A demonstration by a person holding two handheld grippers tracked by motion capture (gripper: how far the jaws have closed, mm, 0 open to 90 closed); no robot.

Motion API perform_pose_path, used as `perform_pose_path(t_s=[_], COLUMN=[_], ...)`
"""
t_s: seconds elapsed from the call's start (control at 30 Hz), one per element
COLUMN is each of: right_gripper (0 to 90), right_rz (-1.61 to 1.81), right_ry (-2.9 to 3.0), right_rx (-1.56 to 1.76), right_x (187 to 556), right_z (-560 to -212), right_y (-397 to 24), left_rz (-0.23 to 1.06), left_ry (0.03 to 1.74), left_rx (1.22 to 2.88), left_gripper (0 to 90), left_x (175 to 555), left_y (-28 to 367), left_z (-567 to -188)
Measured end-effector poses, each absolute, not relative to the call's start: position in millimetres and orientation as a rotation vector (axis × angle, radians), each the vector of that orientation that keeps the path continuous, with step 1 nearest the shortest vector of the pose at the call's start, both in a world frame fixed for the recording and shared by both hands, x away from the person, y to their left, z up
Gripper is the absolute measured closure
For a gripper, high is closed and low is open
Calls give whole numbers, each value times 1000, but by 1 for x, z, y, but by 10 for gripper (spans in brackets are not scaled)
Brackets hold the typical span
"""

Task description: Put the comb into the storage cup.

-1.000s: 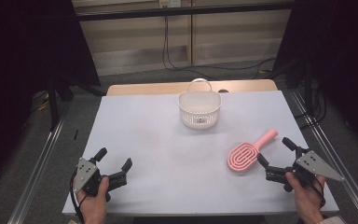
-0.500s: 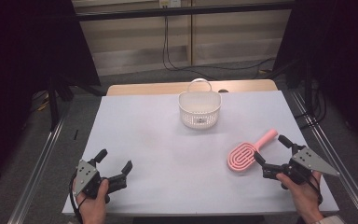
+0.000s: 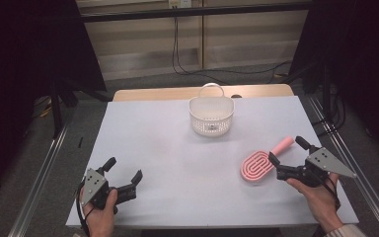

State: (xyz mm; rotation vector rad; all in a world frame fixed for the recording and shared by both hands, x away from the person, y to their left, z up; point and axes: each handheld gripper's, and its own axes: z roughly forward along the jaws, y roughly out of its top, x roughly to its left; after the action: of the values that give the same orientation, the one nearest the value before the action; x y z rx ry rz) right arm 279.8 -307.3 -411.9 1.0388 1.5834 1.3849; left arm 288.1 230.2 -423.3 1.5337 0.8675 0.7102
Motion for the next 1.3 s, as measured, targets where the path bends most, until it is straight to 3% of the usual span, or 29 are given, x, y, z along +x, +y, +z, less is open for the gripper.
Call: perform_pose_path(t_s=[1.3], right_gripper=[19], right_rz=[1370], right_ry=[1510], right_rx=[1035], right_x=[346], right_z=[-366], right_y=[-314], left_rz=[691], left_ry=[853], left_rx=[1528], left_gripper=[19], left_x=[291], left_y=[227], left_z=[-423])
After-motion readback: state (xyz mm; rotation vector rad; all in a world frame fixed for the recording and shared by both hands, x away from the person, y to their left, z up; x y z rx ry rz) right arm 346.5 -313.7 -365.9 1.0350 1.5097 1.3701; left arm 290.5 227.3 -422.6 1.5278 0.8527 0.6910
